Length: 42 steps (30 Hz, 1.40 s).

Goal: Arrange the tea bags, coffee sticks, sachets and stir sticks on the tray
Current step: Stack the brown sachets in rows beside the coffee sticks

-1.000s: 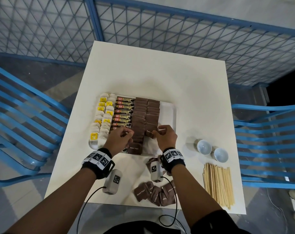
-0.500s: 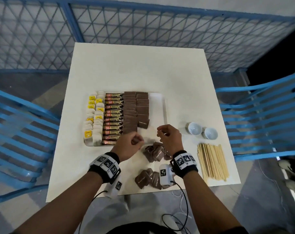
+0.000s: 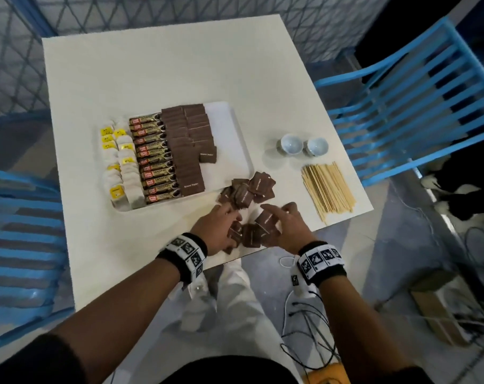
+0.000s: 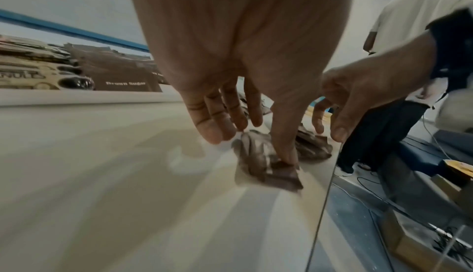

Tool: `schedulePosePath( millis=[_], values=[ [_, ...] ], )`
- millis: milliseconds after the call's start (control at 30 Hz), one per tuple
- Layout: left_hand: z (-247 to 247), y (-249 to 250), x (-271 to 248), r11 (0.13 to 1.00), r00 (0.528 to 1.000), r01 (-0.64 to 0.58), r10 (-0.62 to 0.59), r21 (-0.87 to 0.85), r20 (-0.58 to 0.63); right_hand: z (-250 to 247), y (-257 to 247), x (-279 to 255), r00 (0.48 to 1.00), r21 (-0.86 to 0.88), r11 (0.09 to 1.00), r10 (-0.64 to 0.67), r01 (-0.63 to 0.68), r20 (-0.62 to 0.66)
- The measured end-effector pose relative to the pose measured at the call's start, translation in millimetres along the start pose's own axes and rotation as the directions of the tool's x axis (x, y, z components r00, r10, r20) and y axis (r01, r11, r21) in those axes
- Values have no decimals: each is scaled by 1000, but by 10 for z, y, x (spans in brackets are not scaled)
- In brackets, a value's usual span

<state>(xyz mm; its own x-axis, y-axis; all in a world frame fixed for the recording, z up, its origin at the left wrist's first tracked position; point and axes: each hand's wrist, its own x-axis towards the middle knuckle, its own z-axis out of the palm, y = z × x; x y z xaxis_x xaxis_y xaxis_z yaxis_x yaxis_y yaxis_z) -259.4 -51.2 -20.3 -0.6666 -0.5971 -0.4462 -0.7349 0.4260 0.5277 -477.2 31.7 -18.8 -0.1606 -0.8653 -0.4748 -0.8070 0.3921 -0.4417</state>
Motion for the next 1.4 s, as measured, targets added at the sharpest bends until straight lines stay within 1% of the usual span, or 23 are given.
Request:
schedulePosePath(
  millis=[67,133,233,333,400,500,533,600,633,700,867,933,967,1033,1100,1167,1233,1267,1333,1367,1400],
  values=[
    [34,19,13,1000,1000,8,-7,13,-16,65,-51,-6,998,-13,999,-45,44,-51],
    [63,41,22,1000,999,29,-29,7,-26,95,-117,-11,996,27,998,-55,57,-71],
    [89,55,21,996,997,54,-57,-65,-55,117,-223,-28,995,67,997,-39,45,-96],
    [81,27,-11,987,992,45,-63,-151,-113,130,-264,-42,994,79,996,-33,42,-108],
    [71,0,-36,981,985,43,-74,-191,-154,96,-235,-36,996,112,993,-15,25,-90],
    [53,-49,-74,967,973,52,-105,-248,-206,26,-200,-23,999,136,990,32,-28,-28],
    [41,-58,-90,962,971,58,-117,-267,-210,17,-203,-19,998,147,988,46,-41,-33],
    [26,-76,-99,938,970,75,-147,-339,-191,32,-216,-3,995,161,986,52,-37,-88],
    [25,-85,-100,922,970,87,-165,-377,-181,49,-230,1,994,157,987,39,-23,-106],
    [25,-91,-106,903,965,117,-202,-413,-167,90,-267,13,996,113,994,10,1,-92],
    [51,-131,-72,900,956,163,-246,-404,-163,155,-311,93,999,29,999,22,-21,-34],
    [22,-153,-71,910,944,171,-261,-379,-200,161,-313,116,999,-35,999,26,-27,-22],
    [3,-169,-71,909,933,175,-276,-378,-232,159,-302,120,999,-62,998,23,-24,-23],
    [-43,-217,-75,880,898,202,-341,-430,-278,140,-272,125,999,-70,997,14,-17,-44],
    [-103,-263,-86,838,866,233,-409,-494,-286,103,-247,131,995,33,999,46,-43,-86],
    [-156,-297,-80,806,846,261,-456,-532,-277,46,-236,127,986,202,976,103,-76,-131],
    [-196,-323,-66,789,845,269,-468,-552,-258,-10,-286,104,979,328,942,130,-71,-159],
    [-216,-323,-68,776,848,277,-475,-566,-236,-25,-330,94,980,373,925,130,-67,-148],
    [-201,-364,-48,721,855,262,-482,-642,-191,9,-439,101,988,404,912,118,-70,-96],
    [-176,-401,-39,701,860,253,-479,-667,-177,50,-496,115,992,386,919,107,-74,-67],
    [-164,-406,-37,705,863,245,-471,-665,-182,113,-542,139,995,345,936,94,-73,-45]
  ],
)
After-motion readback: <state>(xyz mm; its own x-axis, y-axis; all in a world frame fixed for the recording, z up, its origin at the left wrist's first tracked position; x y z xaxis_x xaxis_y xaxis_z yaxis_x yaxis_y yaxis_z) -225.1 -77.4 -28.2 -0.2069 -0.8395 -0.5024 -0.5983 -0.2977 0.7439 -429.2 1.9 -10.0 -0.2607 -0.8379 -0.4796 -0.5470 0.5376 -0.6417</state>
